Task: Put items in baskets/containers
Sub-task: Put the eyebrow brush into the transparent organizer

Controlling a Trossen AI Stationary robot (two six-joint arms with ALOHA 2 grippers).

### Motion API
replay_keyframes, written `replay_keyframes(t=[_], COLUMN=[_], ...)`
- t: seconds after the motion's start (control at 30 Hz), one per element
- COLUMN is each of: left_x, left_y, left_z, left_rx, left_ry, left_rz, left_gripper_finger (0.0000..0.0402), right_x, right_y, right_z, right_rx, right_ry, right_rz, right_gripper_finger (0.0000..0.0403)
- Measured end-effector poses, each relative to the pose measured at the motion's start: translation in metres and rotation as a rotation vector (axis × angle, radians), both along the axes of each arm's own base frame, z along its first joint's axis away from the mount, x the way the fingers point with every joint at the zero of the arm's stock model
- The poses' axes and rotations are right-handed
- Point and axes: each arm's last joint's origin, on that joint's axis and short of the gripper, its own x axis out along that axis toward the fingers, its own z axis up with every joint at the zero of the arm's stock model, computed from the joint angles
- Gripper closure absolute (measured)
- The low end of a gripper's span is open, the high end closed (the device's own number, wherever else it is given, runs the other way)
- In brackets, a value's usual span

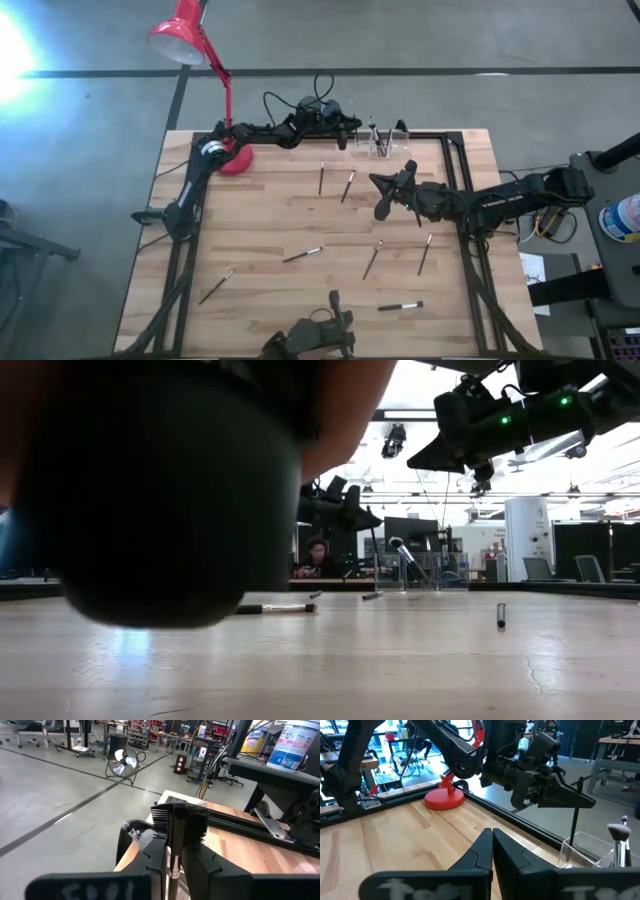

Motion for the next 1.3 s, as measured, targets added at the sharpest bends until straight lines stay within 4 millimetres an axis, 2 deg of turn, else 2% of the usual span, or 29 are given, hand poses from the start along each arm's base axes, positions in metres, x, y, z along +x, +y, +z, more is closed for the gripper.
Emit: replay_keyframes(t=[0.3,0.67,1.07,1.3], left_x=[-0.007,-0.011,-0.022,-0.024], left_y=[0.004,0.006,0.002,0.002], left_z=[0.013,0.010,0.035,0.034], left_rx=[-0.041,-0.102,-0.136,-0.179], left_ry=[0.011,0.081,0.128,0.176], left_rz=[0.033,0.046,0.048,0.078], left_gripper_finger=[0.0350,0.0349,0.0348,0.0348], right_x=[0.000,0.000,0.000,0.000], right_y=[0.000,0.000,0.000,0.000], right_z=[0.000,0.000,0.000,0.001], right_rx=[0.000,0.000,0.000,0.000], right_ry=[0.000,-0.003,-0.005,-0.005], right_rz=[0.000,0.001,0.003,0.004], right_gripper_finger=[0.0394,0.0394,0.0394,0.0394])
